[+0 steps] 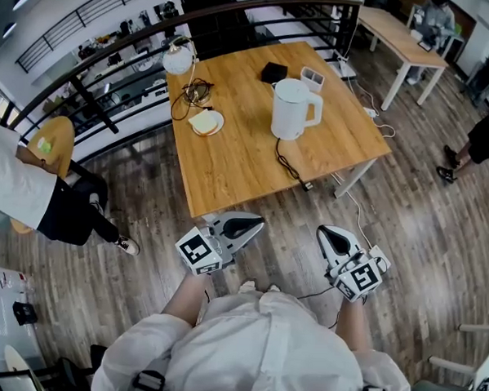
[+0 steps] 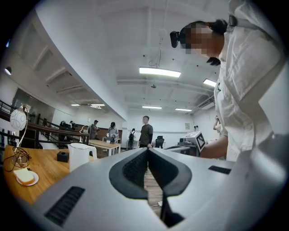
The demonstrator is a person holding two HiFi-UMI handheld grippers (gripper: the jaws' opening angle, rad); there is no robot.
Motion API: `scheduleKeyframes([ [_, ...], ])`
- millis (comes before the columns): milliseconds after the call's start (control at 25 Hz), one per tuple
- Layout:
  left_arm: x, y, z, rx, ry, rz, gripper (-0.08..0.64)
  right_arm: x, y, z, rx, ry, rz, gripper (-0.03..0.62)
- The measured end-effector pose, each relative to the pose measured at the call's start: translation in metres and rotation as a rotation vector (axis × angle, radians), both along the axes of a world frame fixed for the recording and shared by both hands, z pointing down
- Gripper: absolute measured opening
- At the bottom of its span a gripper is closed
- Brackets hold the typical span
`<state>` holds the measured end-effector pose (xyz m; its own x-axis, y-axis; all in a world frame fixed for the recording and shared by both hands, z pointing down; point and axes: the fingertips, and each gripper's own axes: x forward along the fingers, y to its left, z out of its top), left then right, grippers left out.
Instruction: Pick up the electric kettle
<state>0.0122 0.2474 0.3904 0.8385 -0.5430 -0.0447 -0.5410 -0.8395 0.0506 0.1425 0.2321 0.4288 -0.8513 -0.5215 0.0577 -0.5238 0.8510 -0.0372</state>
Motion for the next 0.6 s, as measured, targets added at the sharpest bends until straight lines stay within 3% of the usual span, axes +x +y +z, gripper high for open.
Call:
scheduleKeyframes([
  [600, 0.026, -0.02, 0.006, 0.007, -0.002, -0.031, 0.008, 0.027, -0.022, 0.006, 0.001, 0.005, -0.03, 0.009],
])
